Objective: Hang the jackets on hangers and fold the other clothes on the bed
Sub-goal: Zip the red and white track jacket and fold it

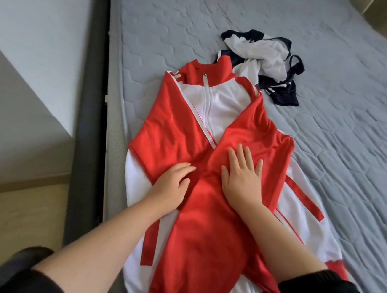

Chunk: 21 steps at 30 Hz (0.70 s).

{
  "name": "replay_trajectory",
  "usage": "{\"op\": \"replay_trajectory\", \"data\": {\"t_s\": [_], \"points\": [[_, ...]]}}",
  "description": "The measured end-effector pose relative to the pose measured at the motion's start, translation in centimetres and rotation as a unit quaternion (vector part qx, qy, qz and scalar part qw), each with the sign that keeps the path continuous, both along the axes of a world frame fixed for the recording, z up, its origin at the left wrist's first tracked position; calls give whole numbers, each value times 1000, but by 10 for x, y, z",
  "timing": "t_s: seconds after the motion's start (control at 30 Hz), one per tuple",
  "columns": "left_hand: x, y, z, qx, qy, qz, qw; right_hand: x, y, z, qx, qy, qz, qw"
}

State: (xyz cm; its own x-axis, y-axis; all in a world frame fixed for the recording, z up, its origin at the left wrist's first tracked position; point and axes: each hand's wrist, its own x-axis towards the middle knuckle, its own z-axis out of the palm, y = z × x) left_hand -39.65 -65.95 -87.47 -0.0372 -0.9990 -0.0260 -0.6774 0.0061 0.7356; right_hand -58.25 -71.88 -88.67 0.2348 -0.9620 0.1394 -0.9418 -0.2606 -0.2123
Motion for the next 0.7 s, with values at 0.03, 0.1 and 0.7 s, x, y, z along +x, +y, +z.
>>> {"op": "replay_trajectory", "data": {"t_s": [0.03,0.1,0.7], "points": [[8,10,-2,-18,-67,-39,997,5,12,-4,40,15,-3,999],[21,21,-7,-50,-187,-93,977,9,23,-6,78,40,-29,996],[62,91,25,176,74,217,957,36,78,-17,116,28,7,993]]}}
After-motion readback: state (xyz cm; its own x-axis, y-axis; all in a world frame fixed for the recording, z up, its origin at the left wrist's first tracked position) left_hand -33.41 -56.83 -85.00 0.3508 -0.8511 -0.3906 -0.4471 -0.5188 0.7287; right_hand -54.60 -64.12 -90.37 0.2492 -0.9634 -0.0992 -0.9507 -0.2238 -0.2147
